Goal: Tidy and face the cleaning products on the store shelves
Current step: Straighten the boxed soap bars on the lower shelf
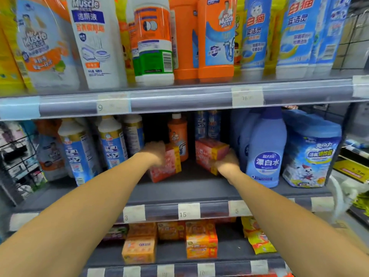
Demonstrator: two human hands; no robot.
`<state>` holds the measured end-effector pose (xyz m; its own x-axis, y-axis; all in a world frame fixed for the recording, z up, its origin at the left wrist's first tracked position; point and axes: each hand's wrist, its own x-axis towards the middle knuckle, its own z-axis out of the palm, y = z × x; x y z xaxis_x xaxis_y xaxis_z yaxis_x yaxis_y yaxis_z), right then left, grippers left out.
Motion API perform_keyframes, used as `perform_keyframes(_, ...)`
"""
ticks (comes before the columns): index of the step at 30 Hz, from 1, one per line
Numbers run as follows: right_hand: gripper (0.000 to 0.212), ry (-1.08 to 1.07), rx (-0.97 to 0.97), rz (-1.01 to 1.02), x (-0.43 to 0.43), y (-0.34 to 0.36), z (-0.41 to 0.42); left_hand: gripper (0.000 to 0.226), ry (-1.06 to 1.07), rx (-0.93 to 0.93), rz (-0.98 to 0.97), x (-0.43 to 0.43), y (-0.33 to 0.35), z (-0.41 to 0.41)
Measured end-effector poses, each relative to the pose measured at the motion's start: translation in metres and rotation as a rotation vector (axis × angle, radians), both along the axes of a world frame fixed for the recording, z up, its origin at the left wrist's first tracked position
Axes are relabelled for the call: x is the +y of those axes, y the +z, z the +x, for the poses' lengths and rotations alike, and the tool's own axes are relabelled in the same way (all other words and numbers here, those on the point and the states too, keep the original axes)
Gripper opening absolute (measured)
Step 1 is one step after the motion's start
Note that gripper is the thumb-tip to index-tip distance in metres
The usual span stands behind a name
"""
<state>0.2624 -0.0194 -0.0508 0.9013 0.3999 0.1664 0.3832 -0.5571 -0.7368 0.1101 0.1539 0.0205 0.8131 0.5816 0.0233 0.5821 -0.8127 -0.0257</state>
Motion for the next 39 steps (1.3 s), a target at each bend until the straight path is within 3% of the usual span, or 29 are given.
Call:
perform_keyframes(4,0.044,-0.028,0.015,0.085,0.0,-0.005,-0.002,0.063,-0.007,0.017,0.062,0.0,-0.006,0.003)
perform_keyframes(8,0.068,-0.076,0.013,0.067,0.001,-0.006,-0.007,0.061,0.004,-0.025,-0.006,0.001,-0.002,0.001)
perform_keyframes(15,0.071,-0.081,-0.094,0.307,-0.023,-0.003,-0.039,0.032,0.113,-0.105,-0.103,-0.014,-0.002,-0.01)
perform_keyframes(21,0.073,-0.039,-0.133,0.334,-0.052,0.022,-0.063,0.062,0.141,-0.171,-0.071,-0.04,0.001,-0.024)
perform_keyframes(29,0.065,0.08,0.042,0.399,-0.126,0.035,-0.078,0.086,0.088,-0.502,-0.266,-0.095,0.024,-0.067)
perform_keyframes(35,0.039,0.26,0.242,0.529,-0.206,0.034,-0.091,0.074,-0.024,-0.545,-0.38,-0.151,0.044,-0.112)
perform_keyframes(39,0.045,0.373,0.349,0.532,-0.259,0.026,-0.099,0.067,-0.05,-0.529,-0.506,-0.194,0.045,-0.139)
